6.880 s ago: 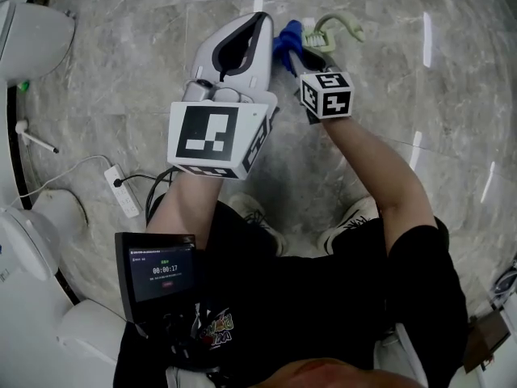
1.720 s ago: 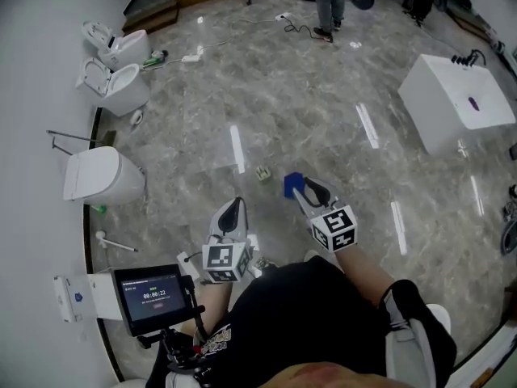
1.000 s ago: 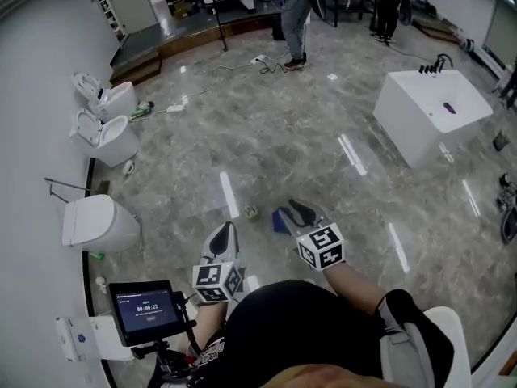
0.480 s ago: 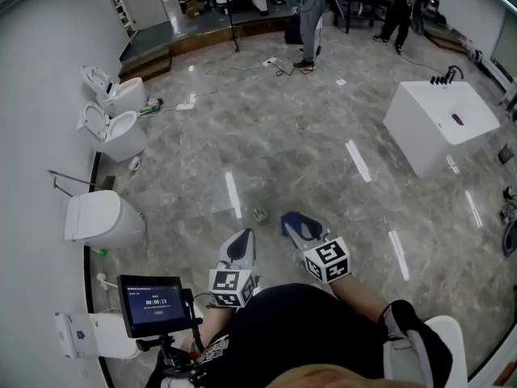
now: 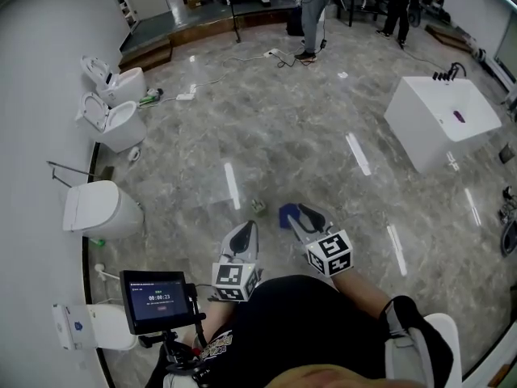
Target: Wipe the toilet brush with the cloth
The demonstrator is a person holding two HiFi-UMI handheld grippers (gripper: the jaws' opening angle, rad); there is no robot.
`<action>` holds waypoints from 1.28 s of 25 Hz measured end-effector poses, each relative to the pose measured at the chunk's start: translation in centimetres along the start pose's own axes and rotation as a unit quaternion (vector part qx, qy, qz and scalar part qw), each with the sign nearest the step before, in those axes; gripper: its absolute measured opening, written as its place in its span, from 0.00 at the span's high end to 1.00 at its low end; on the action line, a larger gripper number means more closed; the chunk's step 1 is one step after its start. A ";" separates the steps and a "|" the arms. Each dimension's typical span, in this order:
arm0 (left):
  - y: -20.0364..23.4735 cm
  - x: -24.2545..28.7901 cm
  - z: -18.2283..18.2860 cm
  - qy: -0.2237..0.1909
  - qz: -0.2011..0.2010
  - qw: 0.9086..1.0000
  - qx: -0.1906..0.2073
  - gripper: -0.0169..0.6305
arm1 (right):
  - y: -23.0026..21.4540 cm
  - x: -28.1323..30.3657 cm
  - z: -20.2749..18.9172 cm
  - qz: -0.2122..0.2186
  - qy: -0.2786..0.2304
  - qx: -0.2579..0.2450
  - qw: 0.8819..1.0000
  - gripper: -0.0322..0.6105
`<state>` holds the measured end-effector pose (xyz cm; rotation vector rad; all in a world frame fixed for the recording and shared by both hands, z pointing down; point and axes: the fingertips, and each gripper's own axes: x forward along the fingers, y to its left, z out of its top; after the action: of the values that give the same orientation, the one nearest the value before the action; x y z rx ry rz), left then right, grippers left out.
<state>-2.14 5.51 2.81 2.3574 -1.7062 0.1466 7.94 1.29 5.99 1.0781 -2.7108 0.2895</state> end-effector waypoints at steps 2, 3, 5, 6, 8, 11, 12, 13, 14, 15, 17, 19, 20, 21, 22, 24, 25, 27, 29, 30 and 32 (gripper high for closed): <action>-0.4 0.2 0.0 -0.007 -0.009 1.000 0.006 0.96 | -0.2 -0.1 0.0 -0.002 0.001 0.006 1.000 0.73; -0.5 0.3 -0.1 -0.010 -0.009 1.000 0.009 0.96 | -0.4 -0.1 0.0 -0.003 0.001 0.010 1.000 0.73; -0.6 0.3 0.0 -0.015 -0.012 1.000 0.010 0.96 | -0.6 -0.1 0.1 -0.002 0.002 0.020 1.000 0.73; -0.6 0.3 -0.1 -0.015 -0.013 1.000 0.008 0.96 | -0.7 -0.1 0.1 -0.002 0.002 0.023 1.000 0.73; -0.4 0.1 -0.3 -0.011 -0.012 1.000 0.002 0.96 | -0.6 0.0 0.2 0.000 0.001 0.024 1.000 0.73; 0.0 0.0 -0.5 -0.011 -0.007 1.000 -0.007 0.96 | -0.4 0.0 0.2 0.001 0.001 0.024 1.000 0.73; 0.1 0.0 -0.5 -0.012 -0.003 1.000 -0.008 0.96 | -0.4 0.0 0.2 0.003 0.001 0.023 1.000 0.73; 0.1 0.0 -0.4 -0.011 0.002 1.000 -0.007 0.96 | -0.4 0.0 0.2 0.004 0.001 0.022 1.000 0.73; 0.1 -0.1 -0.2 -0.009 0.007 1.000 -0.006 0.96 | -0.3 -0.1 0.2 0.006 0.000 0.021 1.000 0.73; -0.1 -0.2 -0.1 -0.007 0.010 1.000 -0.005 0.96 | -0.3 -0.2 0.1 0.008 0.000 0.020 1.000 0.73; -0.5 -0.5 0.1 -0.006 0.012 1.000 -0.005 0.96 | -0.2 -0.5 0.0 0.010 -0.002 0.018 1.000 0.73; -0.9 -0.6 0.4 -0.008 0.008 1.000 -0.007 0.96 | 0.0 -0.7 0.0 0.012 -0.002 0.016 1.000 0.73; -1.0 -0.7 0.4 -0.009 0.008 1.000 -0.007 0.96 | 0.1 -0.8 0.0 0.012 -0.001 0.014 1.000 0.73; -1.1 -0.7 0.4 -0.010 0.007 1.000 -0.006 0.96 | 0.2 -1.0 0.0 0.013 -0.002 0.013 1.000 0.73; -1.2 -0.8 0.4 -0.010 0.007 1.000 -0.006 0.96 | 0.2 -1.1 -0.1 0.013 -0.002 0.012 1.000 0.73; -1.2 -1.0 0.2 -0.009 0.006 1.000 -0.006 0.96 | 0.5 -1.2 -0.1 0.012 -0.004 0.013 1.000 0.73; -1.1 -1.1 0.0 -0.008 0.005 1.000 -0.006 0.96 | 0.6 -1.2 -0.1 0.012 -0.004 0.013 1.000 0.73; -0.9 -1.3 -0.2 -0.008 0.005 1.000 -0.005 0.96 | 0.8 -1.2 -0.1 0.011 -0.003 0.012 1.000 0.73; -0.7 -1.4 -0.2 -0.010 0.004 1.000 -0.003 0.96 | 0.9 -1.2 -0.1 0.009 -0.004 0.012 1.000 0.73; -0.7 -1.3 -0.2 -0.011 0.004 1.000 -0.002 0.96 | 0.9 -1.2 -0.1 0.008 -0.005 0.012 1.000 0.73; -0.7 -1.2 -0.2 -0.012 0.002 1.000 0.000 0.96 | 0.8 -1.2 0.1 0.008 -0.006 0.011 1.000 0.73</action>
<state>-1.83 6.84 2.68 2.3658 -1.7208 0.1176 8.21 2.64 5.48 1.0695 -2.7345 0.3167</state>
